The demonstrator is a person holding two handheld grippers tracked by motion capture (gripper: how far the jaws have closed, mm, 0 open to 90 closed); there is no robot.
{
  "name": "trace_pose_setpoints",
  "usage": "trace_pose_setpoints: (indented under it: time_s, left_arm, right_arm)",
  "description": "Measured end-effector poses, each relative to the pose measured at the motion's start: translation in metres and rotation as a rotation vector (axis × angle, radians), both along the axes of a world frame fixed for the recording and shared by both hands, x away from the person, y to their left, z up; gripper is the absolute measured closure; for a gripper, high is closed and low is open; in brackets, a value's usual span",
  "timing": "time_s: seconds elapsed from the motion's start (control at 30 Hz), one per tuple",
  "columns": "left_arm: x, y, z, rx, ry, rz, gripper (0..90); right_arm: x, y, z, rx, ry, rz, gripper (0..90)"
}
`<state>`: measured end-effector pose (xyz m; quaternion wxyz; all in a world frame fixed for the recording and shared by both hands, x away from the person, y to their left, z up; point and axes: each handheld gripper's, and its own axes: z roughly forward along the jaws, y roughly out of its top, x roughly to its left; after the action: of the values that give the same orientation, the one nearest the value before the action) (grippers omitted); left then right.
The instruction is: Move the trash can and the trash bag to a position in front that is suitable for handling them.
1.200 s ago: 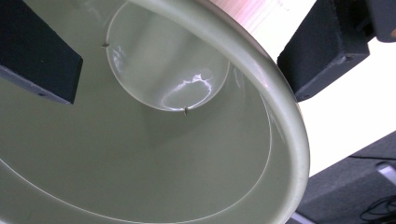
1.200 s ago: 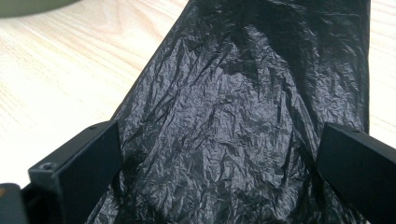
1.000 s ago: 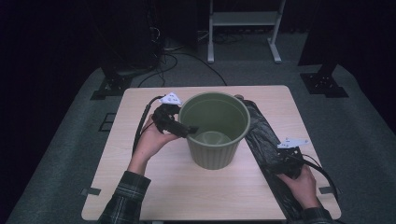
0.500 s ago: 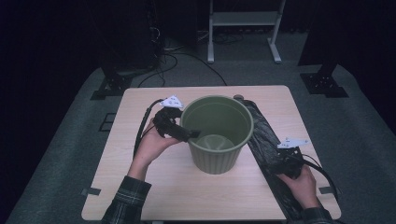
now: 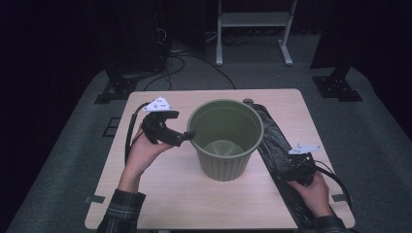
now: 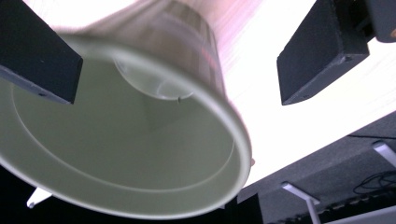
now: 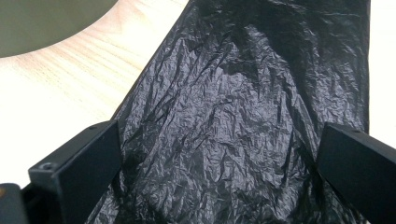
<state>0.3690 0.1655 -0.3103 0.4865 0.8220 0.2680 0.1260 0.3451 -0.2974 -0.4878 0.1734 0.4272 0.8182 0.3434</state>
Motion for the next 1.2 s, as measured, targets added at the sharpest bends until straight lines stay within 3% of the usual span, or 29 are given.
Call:
trace_pose_setpoints:
  time_s: [0.27,0.33,0.4,0.47,0.53,0.57,0.73,0.8,0.83,0.93,1.0,1.07,1.2]
  left_arm:
    - [-0.020,0.024,-0.023,-0.004,-0.007,0.037,0.0]
    - [-0.028,0.030,-0.040,0.012,0.003,0.036,0.0]
    - [-0.031,0.031,-0.046,0.021,0.002,0.030,0.0]
    - [-0.039,0.035,-0.065,0.035,0.007,0.024,0.0]
    - [-0.041,0.036,-0.071,0.040,0.011,0.024,0.0]
    - [-0.045,0.039,-0.082,0.050,0.015,0.026,0.0]
    - [-0.050,0.042,-0.102,0.075,0.029,0.031,0.0]
    - [-0.053,0.045,-0.118,0.091,0.042,0.025,0.0]
    - [-0.053,0.045,-0.118,0.091,0.042,0.025,0.0]
    - [-0.059,0.048,-0.137,0.129,0.049,0.041,0.0]
    - [-0.060,0.048,-0.142,0.138,0.057,0.045,0.0]
    - [-0.061,0.050,-0.155,0.187,0.074,0.056,0.0]
    - [-0.059,0.050,-0.165,0.224,0.090,0.060,0.0]
  right_arm:
    - [0.000,0.000,0.000,0.000,0.000,0.000,0.0]
    - [0.000,0.000,0.000,0.000,0.000,0.000,0.0]
    - [0.000,0.000,0.000,0.000,0.000,0.000,0.0]
    - [0.000,0.000,0.000,0.000,0.000,0.000,0.0]
    - [0.000,0.000,0.000,0.000,0.000,0.000,0.0]
    - [0.000,0.000,0.000,0.000,0.000,0.000,0.0]
    - [-0.001,0.000,0.000,0.001,0.000,-0.001,0.0]
    - [-0.001,0.000,0.000,0.000,-0.001,0.000,0.0]
    - [-0.001,0.000,0.000,0.000,-0.001,0.000,0.0]
    - [-0.001,0.000,0.000,0.001,0.000,-0.012,0.0]
    - [-0.001,0.000,0.002,0.005,0.007,-0.029,0.0]
    - [-0.001,-0.003,0.005,0.036,-0.008,-0.034,0.0]
    - [0.005,-0.005,0.008,0.060,-0.026,-0.047,0.0]
